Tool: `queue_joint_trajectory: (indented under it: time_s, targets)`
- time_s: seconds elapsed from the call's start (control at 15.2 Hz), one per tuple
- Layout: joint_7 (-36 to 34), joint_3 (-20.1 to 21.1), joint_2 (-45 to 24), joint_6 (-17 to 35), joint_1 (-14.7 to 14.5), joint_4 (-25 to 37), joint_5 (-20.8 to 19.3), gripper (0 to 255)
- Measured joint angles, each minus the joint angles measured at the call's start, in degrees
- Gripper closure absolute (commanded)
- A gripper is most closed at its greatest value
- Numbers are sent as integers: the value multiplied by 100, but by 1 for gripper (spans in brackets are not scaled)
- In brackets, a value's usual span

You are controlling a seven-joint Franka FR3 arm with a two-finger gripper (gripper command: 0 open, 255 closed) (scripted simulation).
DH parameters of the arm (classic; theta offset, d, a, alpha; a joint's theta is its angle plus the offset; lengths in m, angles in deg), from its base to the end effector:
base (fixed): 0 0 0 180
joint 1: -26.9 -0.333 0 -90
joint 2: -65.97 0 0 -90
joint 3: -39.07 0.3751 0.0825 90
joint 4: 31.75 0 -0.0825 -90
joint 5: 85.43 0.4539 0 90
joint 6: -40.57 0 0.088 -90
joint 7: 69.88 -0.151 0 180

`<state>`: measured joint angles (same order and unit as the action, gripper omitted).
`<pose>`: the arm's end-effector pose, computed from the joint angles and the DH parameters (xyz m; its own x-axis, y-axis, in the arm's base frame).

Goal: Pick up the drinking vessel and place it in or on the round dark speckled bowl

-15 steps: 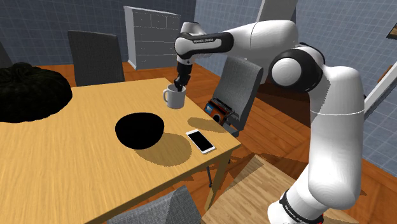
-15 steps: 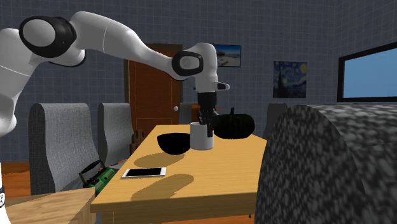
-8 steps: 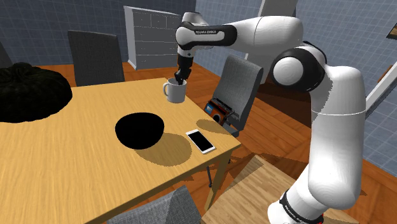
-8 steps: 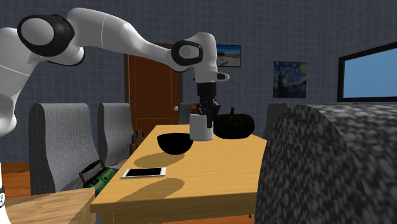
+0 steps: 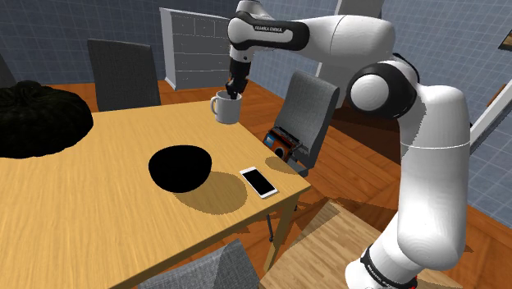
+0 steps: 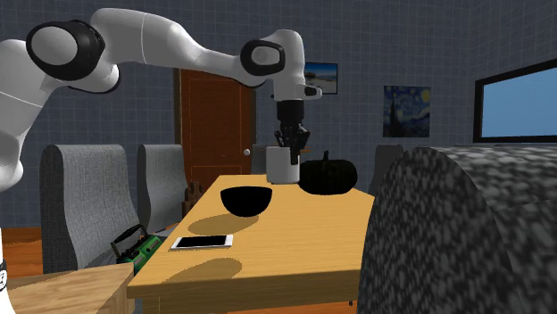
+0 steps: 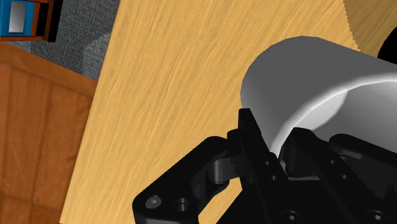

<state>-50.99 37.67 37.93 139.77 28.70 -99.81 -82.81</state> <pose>0.8046 -0.0344 0.5132 0.9618 0.2667 0.0622 0.2680 -0.9633 -0.0146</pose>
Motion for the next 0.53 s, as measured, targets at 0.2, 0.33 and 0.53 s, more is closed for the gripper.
queue_joint_trajectory:
  time_s: [0.2,0.33,0.53]
  targets:
    - [-237,55,221,48,-190,-265,-42,255]
    - [-444,107,235,12,-347,-236,-74,255]
    - [-773,190,411,91,-597,-480,-129,255]
